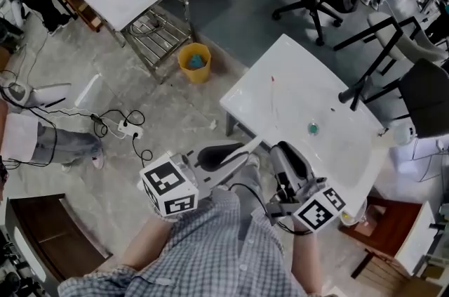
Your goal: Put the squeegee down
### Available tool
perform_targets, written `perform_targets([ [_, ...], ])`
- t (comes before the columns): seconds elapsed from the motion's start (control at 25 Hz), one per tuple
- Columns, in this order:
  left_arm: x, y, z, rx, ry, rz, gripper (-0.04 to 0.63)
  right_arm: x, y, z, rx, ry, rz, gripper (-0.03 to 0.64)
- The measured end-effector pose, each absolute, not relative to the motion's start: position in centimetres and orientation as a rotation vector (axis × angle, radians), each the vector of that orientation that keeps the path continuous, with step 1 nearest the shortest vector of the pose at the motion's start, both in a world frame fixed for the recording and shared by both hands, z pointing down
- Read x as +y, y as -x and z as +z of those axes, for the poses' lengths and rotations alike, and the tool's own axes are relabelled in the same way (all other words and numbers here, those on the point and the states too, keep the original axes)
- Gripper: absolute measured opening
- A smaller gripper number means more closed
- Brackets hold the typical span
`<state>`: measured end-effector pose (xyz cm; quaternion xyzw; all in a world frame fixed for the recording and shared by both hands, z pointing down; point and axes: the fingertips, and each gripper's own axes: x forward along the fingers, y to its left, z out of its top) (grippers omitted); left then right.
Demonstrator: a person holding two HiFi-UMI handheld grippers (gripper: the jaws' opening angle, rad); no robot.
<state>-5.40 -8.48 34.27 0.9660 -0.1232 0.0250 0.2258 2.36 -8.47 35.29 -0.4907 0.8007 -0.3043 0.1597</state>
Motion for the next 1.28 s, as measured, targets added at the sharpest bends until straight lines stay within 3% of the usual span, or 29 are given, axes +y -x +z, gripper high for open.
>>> perform_targets([
  [0.68, -14.2, 1.2, 33.2, -0.209, -2.537, -0.100, 0.074, -14.1, -4.1, 34.6, 2.105, 1.012, -1.057, 0.129],
  [1.28, -15.4, -4.1, 35.4, -0.066, -2.439, -0.046, 0.074, -16.8, -8.6, 36.2, 1.976, 0.895, -1.144, 0.112],
])
